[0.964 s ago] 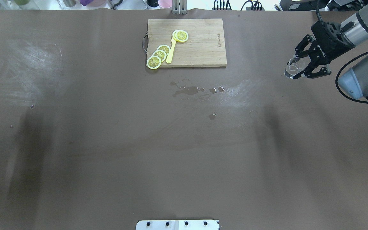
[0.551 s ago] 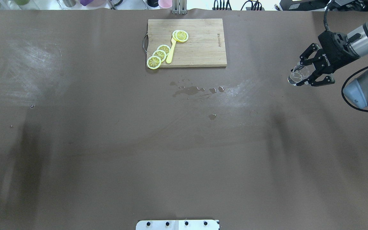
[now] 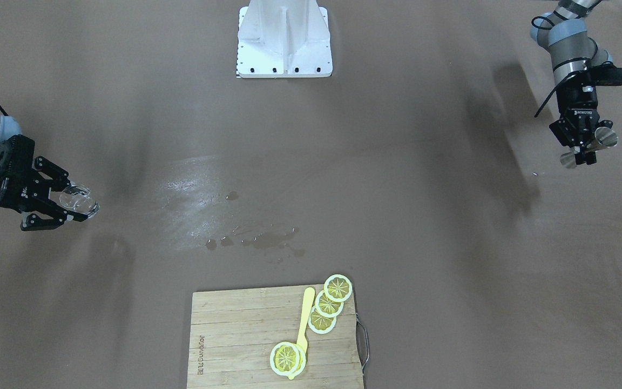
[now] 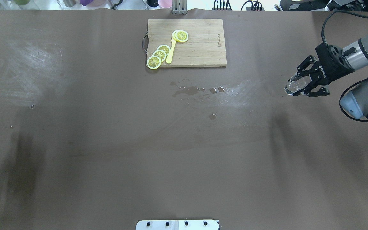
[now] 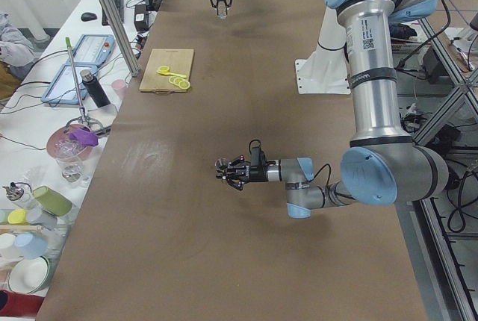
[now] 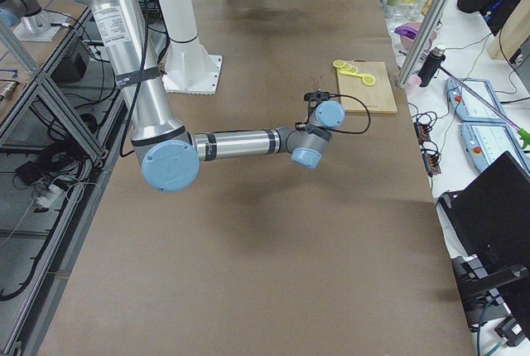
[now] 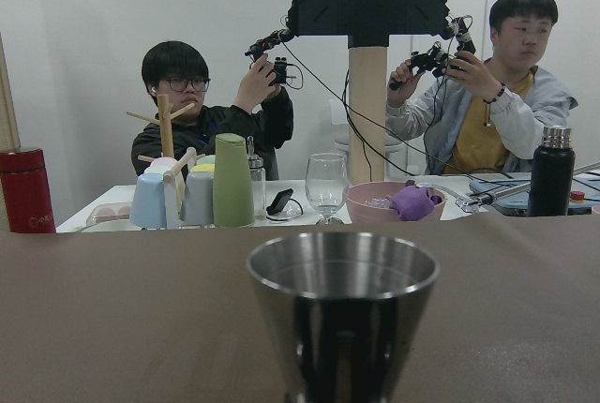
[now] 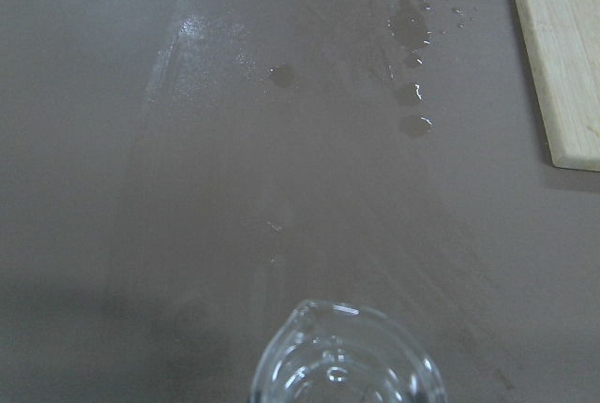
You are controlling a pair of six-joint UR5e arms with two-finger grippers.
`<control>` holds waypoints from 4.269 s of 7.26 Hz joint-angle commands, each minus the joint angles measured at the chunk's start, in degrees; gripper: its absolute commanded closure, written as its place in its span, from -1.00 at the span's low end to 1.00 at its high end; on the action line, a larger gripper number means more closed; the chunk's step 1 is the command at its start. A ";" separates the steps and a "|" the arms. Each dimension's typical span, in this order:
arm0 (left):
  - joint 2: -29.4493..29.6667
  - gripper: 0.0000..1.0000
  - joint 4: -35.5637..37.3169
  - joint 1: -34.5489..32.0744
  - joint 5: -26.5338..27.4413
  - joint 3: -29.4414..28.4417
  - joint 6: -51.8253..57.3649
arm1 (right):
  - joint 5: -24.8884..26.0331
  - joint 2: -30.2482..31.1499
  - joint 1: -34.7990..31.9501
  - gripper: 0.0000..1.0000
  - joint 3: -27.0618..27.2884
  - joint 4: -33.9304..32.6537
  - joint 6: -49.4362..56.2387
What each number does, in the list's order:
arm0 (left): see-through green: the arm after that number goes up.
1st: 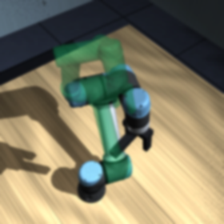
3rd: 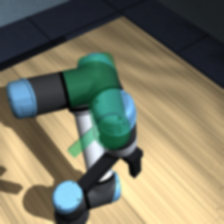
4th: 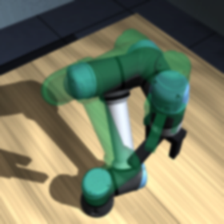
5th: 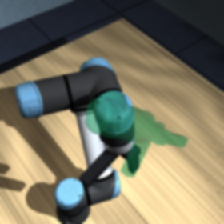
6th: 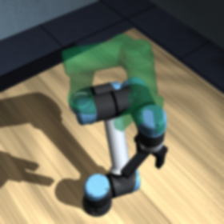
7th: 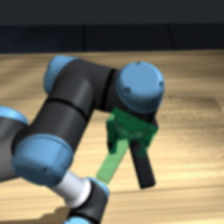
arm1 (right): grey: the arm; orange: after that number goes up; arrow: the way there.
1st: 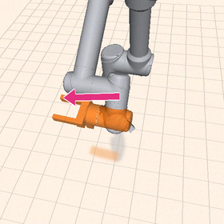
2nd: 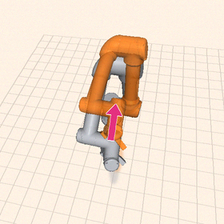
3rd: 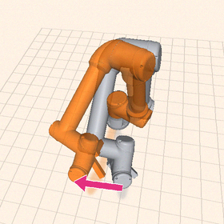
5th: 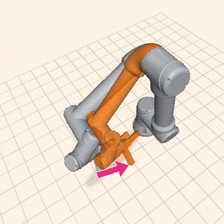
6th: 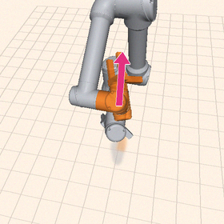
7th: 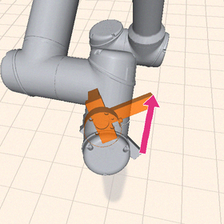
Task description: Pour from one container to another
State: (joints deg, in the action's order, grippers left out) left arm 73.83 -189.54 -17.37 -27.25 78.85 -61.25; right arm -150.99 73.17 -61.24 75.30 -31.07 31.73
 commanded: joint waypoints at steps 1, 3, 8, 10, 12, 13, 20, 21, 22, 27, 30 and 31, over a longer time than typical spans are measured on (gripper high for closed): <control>-4.71 1.00 7.15 8.63 9.21 1.48 -13.82 | 0.96 -0.13 1.38 1.00 -0.24 0.74 -1.66; -5.89 1.00 9.69 12.17 9.50 2.09 -17.93 | 6.47 0.13 4.09 1.00 -3.99 11.83 -8.75; -5.19 1.00 23.87 12.27 9.32 2.10 -26.64 | 11.95 -0.13 8.23 1.00 -6.39 17.88 -13.00; -3.87 1.00 23.95 12.10 9.24 1.75 -26.64 | 13.35 -0.13 9.29 1.00 -6.48 17.88 -13.36; -2.20 0.96 27.71 12.01 9.41 1.74 -26.64 | 13.27 0.13 9.73 1.00 -6.57 17.88 -13.45; -2.11 0.81 27.82 12.01 9.32 1.74 -26.72 | 13.18 0.30 9.82 1.00 -6.66 17.88 -13.62; -2.28 -0.95 28.08 12.01 9.50 1.66 -26.46 | 10.19 2.68 9.73 1.00 -5.95 17.97 -14.33; -2.46 -0.96 28.08 12.18 9.76 2.09 -26.37 | 10.19 3.03 9.82 1.00 -5.87 17.97 -14.41; -2.72 -0.95 28.17 12.36 12.20 2.62 -26.37 | 10.19 3.12 9.82 1.00 -5.87 17.97 -14.41; -6.06 -0.96 28.00 13.32 16.09 8.07 -26.11 | 10.10 2.68 10.17 -0.45 -4.90 17.97 -18.53; -8.69 -0.96 28.00 13.50 16.09 9.65 -26.29 | 10.01 2.94 10.35 -1.00 -4.90 17.97 -18.54; -10.53 -0.96 28.00 13.50 15.66 11.22 -26.46 | 9.93 2.94 10.35 -1.00 -4.73 17.97 -18.54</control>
State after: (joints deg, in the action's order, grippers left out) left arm 65.10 -161.54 -3.89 -11.27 88.67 -87.57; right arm -140.99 76.05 -50.92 70.44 -13.10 13.21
